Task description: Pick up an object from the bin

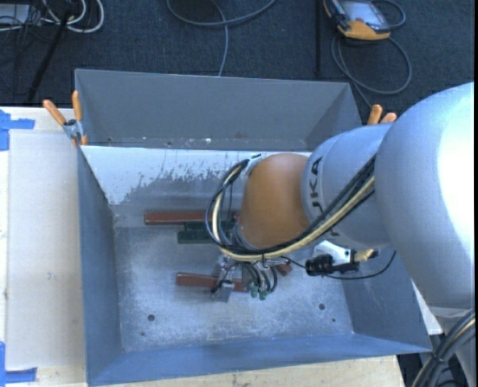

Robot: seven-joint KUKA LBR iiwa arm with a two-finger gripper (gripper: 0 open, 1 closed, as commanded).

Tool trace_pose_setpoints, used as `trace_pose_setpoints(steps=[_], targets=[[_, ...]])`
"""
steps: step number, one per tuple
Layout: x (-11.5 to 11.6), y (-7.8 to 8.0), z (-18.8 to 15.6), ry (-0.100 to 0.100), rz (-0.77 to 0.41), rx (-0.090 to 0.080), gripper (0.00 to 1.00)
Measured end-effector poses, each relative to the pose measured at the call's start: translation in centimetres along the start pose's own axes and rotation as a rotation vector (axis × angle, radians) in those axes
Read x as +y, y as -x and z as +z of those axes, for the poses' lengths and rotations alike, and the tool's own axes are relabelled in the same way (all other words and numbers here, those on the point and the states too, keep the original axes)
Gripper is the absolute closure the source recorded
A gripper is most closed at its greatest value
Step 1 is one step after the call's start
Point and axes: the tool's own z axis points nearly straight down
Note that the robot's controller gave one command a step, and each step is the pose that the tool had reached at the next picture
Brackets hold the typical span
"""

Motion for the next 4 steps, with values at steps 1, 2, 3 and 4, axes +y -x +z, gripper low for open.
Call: trace_pose_setpoints(steps=[1, 2, 3, 4], targets=[[0.0, 0.0, 0.0, 0.0, 0.001, 0.0, 1.0], [-0.1, -0.1, -0.5, -0.002, 0.001, 0.004, 1.0], [-0.1, -0.2, -2.3, -0.002, 0.001, 0.004, 1.0], [-0.1, -0.2, -4.1, -0.002, 0.002, 0.004, 1.0]])
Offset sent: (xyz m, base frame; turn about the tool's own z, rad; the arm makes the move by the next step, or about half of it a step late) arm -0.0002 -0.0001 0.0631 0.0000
